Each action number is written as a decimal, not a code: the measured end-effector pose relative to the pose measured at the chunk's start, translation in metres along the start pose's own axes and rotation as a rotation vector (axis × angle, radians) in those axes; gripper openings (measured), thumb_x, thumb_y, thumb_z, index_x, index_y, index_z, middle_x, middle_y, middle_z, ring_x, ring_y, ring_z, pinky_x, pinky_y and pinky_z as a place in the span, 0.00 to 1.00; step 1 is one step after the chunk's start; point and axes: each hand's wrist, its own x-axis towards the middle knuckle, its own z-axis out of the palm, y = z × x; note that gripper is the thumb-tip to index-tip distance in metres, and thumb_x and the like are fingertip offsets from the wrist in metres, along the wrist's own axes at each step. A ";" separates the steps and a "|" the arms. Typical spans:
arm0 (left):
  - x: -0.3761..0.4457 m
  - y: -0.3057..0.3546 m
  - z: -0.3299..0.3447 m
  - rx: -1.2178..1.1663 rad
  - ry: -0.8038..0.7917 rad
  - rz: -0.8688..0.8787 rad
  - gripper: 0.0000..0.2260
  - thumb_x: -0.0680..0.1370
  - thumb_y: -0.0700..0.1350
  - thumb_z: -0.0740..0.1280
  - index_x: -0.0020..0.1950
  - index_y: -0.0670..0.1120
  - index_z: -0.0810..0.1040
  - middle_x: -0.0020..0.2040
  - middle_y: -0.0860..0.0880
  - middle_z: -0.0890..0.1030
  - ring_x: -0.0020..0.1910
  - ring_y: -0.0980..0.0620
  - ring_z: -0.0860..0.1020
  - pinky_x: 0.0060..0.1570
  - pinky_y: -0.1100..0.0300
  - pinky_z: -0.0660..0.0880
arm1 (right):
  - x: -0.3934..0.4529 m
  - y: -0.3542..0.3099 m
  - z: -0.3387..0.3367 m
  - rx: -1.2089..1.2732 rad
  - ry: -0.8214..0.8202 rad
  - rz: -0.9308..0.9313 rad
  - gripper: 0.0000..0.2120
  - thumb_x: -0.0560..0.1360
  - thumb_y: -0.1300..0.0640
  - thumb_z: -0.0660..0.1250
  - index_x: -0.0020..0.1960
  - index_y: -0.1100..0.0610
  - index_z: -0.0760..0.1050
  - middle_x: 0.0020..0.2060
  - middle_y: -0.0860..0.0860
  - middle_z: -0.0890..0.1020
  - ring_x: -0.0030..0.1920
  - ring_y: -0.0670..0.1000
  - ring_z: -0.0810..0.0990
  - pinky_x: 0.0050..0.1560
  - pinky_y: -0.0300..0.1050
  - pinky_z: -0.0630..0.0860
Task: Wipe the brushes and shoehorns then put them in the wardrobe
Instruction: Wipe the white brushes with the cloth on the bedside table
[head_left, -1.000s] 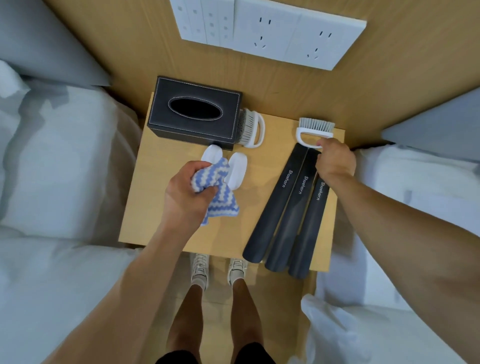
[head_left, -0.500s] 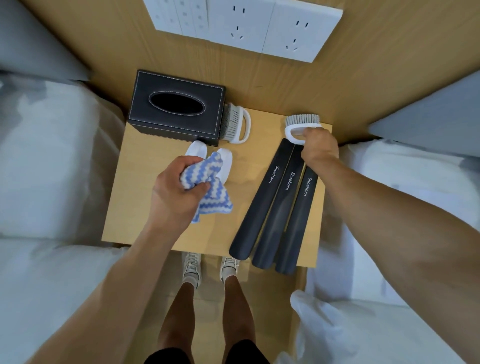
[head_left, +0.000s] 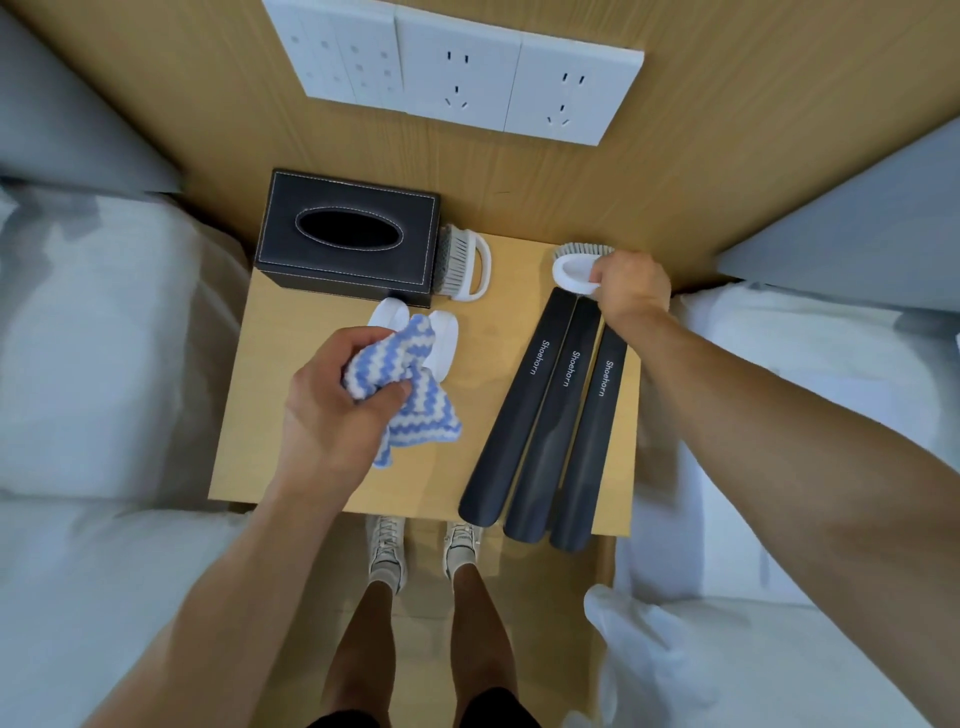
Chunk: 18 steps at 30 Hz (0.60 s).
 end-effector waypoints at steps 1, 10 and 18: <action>0.000 0.003 -0.002 -0.002 0.001 0.002 0.14 0.74 0.39 0.72 0.55 0.55 0.77 0.47 0.58 0.80 0.46 0.58 0.79 0.43 0.57 0.79 | -0.004 0.000 -0.006 0.074 -0.009 -0.007 0.12 0.77 0.60 0.70 0.61 0.55 0.81 0.60 0.58 0.79 0.60 0.59 0.79 0.55 0.48 0.75; -0.003 0.053 -0.019 -0.002 0.026 0.103 0.16 0.75 0.41 0.71 0.53 0.62 0.74 0.46 0.66 0.78 0.46 0.63 0.78 0.42 0.62 0.78 | -0.067 0.006 -0.080 0.894 -0.052 -0.021 0.04 0.73 0.55 0.76 0.45 0.50 0.81 0.42 0.42 0.76 0.40 0.42 0.73 0.38 0.32 0.68; -0.023 0.115 -0.047 -0.093 0.024 0.214 0.14 0.76 0.41 0.70 0.56 0.56 0.75 0.48 0.58 0.79 0.45 0.62 0.79 0.37 0.71 0.75 | -0.165 -0.016 -0.163 1.382 -0.154 -0.072 0.03 0.73 0.57 0.75 0.44 0.51 0.83 0.42 0.45 0.83 0.45 0.44 0.80 0.51 0.41 0.77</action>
